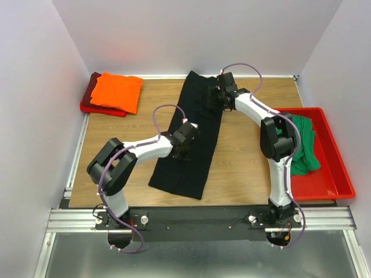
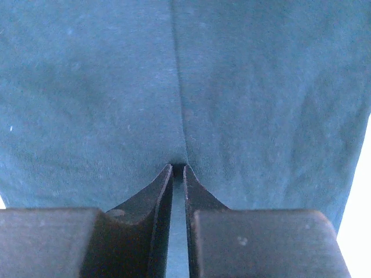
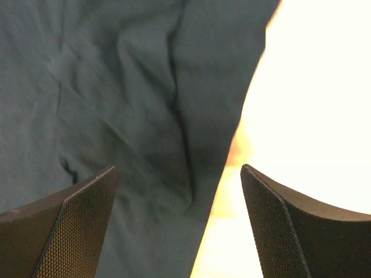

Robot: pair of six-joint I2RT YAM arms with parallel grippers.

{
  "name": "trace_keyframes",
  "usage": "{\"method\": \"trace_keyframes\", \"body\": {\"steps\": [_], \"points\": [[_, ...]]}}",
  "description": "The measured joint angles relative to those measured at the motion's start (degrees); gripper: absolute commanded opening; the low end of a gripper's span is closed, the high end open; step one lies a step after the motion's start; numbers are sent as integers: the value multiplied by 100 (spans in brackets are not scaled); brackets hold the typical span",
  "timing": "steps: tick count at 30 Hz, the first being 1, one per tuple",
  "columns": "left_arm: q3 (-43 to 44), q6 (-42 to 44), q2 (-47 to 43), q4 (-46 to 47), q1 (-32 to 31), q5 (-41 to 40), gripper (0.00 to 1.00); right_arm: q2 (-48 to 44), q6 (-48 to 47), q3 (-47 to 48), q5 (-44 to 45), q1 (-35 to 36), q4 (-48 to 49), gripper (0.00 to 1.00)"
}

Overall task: Fold and stack the t-shirts
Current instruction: Fold the tshirt

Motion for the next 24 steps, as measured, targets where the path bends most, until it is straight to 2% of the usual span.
{"method": "trace_keyframes", "body": {"steps": [6, 12, 16, 20, 24], "points": [[286, -70, 243, 26, -422, 319, 21, -671, 201, -802, -2, 0, 35, 92], [435, -76, 258, 63, -595, 745, 38, -1593, 433, -1401, -4, 0, 155, 92], [457, -15, 127, 192, -573, 911, 39, -2153, 588, -1915, -131, 0, 214, 92], [448, -26, -393, 223, -420, 916, 38, -2885, 879, -2778, -525, 33, 302, 87], [214, -175, -1067, 249, -146, 632, 32, -3512, 1233, -3633, -619, 487, 302, 72]]}}
